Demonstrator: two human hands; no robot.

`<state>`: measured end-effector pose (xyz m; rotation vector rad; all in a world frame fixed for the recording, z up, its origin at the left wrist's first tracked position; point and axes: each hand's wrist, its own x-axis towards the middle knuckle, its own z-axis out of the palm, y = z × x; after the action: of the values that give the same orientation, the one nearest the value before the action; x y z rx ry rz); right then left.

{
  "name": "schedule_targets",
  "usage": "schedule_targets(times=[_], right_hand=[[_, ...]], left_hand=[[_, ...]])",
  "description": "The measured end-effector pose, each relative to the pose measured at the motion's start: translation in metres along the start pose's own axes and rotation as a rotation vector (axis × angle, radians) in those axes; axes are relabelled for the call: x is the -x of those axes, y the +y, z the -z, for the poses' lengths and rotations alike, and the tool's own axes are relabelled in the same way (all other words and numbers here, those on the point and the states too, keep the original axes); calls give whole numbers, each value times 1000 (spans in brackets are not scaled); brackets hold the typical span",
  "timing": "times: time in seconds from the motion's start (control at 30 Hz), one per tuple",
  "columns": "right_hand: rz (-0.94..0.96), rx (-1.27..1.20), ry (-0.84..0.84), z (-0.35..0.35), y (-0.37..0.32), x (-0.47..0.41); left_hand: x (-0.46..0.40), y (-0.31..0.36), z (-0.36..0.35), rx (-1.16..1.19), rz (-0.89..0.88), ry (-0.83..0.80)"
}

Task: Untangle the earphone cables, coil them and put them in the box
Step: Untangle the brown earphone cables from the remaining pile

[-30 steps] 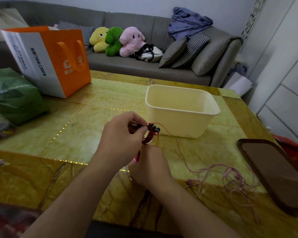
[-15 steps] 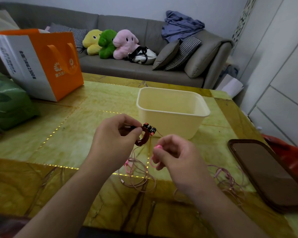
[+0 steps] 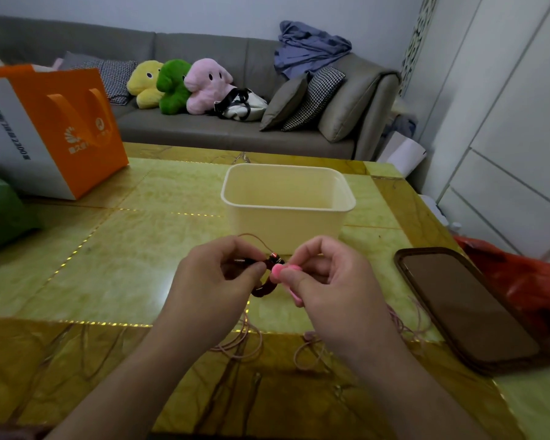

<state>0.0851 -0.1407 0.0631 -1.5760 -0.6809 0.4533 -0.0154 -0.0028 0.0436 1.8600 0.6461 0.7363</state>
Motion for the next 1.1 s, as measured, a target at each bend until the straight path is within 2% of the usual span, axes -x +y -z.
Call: schedule_targets(times=[0.23,0.4,0.63,0.8,0.9,1.1], right_hand=[[-42,16,-29,1,5,-1],[91,174,15,8,6,-1],[180,194,-13,12,3,1],[91,175,-57,6,1,6],[83,248,-35,3,7,4],[191,393,0,2,20,2]], left_hand=[[-1,0,-1,3,-4,-13],[-2,-1,1,-26,1,-7],[-3,0,3,-11,5,11],[1,5,3,5,-4,19],[3,8,1,50,-11,21],[4,8,-2,17,-26,-8]])
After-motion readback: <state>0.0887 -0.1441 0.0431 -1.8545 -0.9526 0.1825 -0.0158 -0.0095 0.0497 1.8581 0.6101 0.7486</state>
